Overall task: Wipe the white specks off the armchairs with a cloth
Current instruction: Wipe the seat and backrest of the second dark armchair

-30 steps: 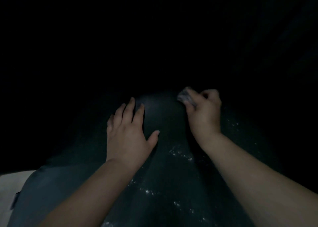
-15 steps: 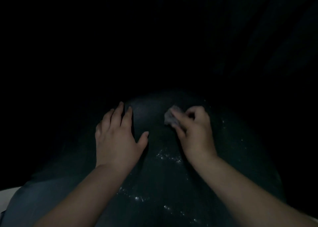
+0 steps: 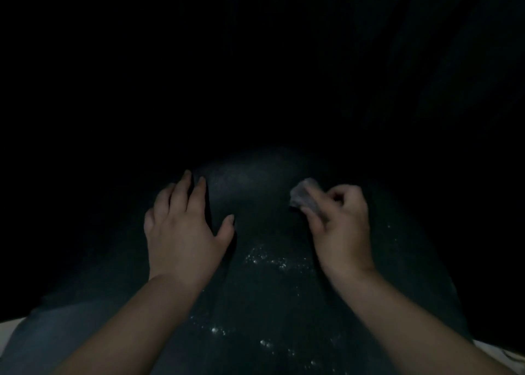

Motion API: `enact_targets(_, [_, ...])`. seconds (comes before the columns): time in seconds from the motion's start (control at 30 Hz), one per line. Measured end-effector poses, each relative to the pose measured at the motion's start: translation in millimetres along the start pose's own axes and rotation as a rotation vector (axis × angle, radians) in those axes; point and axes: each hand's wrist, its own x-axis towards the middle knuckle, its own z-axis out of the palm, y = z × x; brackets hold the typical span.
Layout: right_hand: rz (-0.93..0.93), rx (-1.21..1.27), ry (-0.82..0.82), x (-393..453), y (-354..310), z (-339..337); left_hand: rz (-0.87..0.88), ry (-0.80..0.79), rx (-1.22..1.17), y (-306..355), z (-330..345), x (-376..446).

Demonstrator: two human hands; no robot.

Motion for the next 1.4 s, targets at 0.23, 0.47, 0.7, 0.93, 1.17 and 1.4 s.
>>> enact_targets(0.23, [0.071, 0.008, 0.046, 56, -4, 11, 0.088, -0.014, 0.021, 7, 7, 5])
enact_targets(0.47, [0.008, -0.109, 0.069, 29, 35, -24, 0.095, -0.013, 0.011, 13, 7, 5])
enact_targets(0.7, [0.03, 0.075, -0.068, 23, -17, 18, 0.093, -0.034, 0.014, 13, 6, 5])
enact_targets(0.93, [0.126, -0.064, 0.133, 22, 26, -23, 0.147, -0.029, 0.009, 3, 3, -8])
enact_targets(1.17, [-0.067, -0.083, -0.029, -51, 20, -22, 0.162, -0.019, 0.0, 2, 7, -12])
enact_targets(1.4, [0.205, -0.033, 0.2, -22, 45, -35, 0.212, 0.005, 0.011, -7, 11, -25])
